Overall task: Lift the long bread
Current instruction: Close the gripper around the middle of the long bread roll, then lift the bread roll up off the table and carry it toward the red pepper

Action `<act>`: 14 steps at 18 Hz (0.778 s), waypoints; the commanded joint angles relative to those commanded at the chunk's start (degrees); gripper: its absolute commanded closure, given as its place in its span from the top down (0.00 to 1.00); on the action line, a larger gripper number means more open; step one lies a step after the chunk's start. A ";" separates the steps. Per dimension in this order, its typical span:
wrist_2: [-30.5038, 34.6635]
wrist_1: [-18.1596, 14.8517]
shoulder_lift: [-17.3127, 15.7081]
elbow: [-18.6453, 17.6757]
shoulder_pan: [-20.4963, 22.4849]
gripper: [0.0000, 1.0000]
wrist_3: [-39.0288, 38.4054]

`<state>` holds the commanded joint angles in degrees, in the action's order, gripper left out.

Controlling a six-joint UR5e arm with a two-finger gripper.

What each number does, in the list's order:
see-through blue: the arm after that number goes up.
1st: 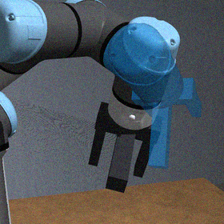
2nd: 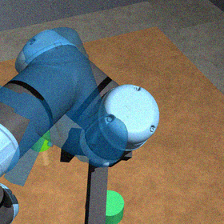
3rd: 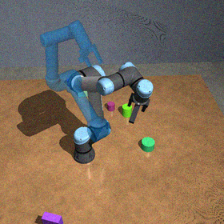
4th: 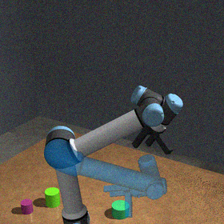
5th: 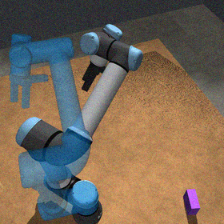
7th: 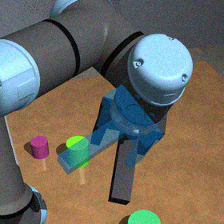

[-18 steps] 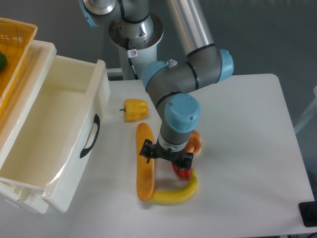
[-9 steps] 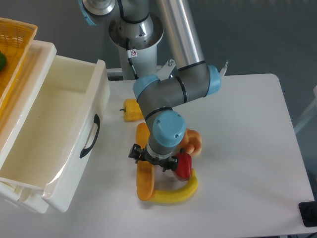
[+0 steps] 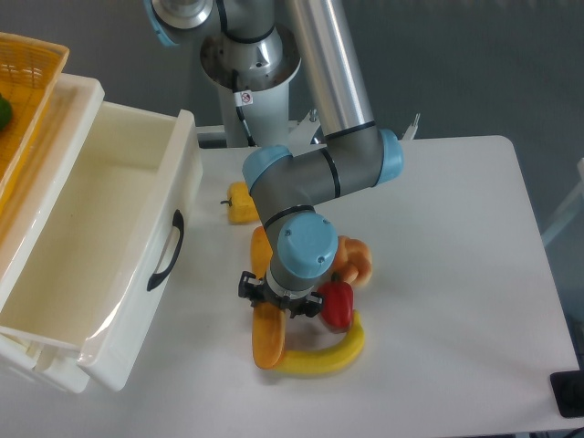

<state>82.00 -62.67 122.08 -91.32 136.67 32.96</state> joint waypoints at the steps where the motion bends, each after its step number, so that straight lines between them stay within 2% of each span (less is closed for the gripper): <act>1: 0.18 0.00 0.00 0.09 0.00 0.25 -0.09; 3: 0.35 -0.09 -0.44 0.26 0.00 0.12 -0.18; 6: 0.97 -0.09 -1.23 0.61 0.00 0.02 0.17; 12: 2.98 -0.26 -2.37 2.63 0.44 0.00 0.26; 14: 5.27 -0.52 -2.46 4.65 0.70 0.00 0.44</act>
<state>87.27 -63.19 119.62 -86.67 137.37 33.40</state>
